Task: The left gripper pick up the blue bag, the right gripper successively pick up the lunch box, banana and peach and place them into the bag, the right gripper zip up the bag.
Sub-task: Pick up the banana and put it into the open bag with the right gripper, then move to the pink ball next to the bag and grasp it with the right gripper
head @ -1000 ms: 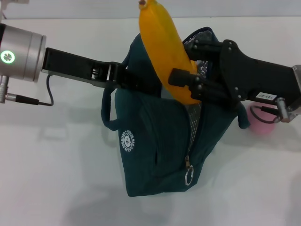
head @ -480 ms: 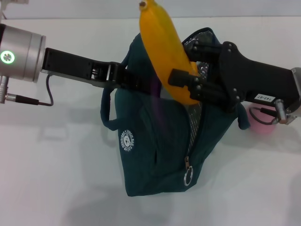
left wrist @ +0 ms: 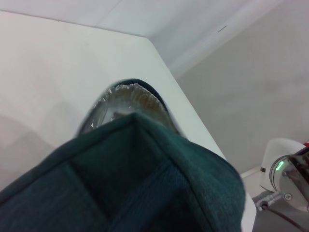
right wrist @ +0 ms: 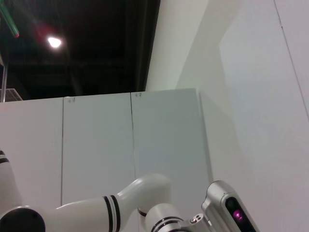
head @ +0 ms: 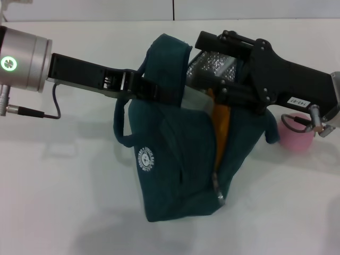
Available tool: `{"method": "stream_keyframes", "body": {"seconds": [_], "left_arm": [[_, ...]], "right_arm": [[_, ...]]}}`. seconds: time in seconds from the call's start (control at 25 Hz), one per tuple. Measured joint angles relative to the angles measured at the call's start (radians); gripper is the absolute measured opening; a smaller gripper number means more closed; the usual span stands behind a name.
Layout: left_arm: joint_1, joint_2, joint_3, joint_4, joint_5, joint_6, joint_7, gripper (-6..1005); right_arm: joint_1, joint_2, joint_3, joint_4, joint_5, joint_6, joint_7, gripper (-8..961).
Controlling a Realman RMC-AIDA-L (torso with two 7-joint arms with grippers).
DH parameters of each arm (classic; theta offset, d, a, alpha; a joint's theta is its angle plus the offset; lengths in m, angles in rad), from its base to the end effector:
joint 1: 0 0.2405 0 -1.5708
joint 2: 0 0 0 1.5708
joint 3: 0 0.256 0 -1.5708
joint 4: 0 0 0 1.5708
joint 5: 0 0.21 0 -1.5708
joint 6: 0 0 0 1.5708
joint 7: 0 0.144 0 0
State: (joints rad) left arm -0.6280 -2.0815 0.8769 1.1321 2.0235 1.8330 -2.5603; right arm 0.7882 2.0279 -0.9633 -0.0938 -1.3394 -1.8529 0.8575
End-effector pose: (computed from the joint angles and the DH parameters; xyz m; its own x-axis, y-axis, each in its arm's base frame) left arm -0.1604 0.3393 0.0415 0.4876 0.8450 0.2195 0.8139 -0.5309 0.2359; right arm 0.1590 0.3242 -0.0207 0.4613 0.0115 -0.8872 -0.0772 -0.9956 -0.0530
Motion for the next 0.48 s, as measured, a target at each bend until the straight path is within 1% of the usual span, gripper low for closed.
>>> {"method": "stream_keyframes", "body": {"seconds": [0.16,0.28,0.36,0.48], "left_arm": [[0.001,0.000,-0.001,0.000,0.000,0.000,0.000,30],[0.005,0.001,-0.004,0.000,0.000,0.000,0.000,30],[0.007,0.002,-0.005,0.000,0.000,0.000,0.003,30],[0.011,0.003,-0.006,-0.003,0.000,0.000,0.016,30]], "right_arm": [[-0.002,0.000,0.000,0.000,0.011,-0.009,0.000,616],[-0.009,0.000,0.002,-0.014,0.028,-0.028,0.003,637],[-0.026,-0.001,0.001,-0.047,0.038,-0.035,0.015,651],[-0.085,-0.009,0.001,-0.162,0.064,-0.015,0.081,650]]}}
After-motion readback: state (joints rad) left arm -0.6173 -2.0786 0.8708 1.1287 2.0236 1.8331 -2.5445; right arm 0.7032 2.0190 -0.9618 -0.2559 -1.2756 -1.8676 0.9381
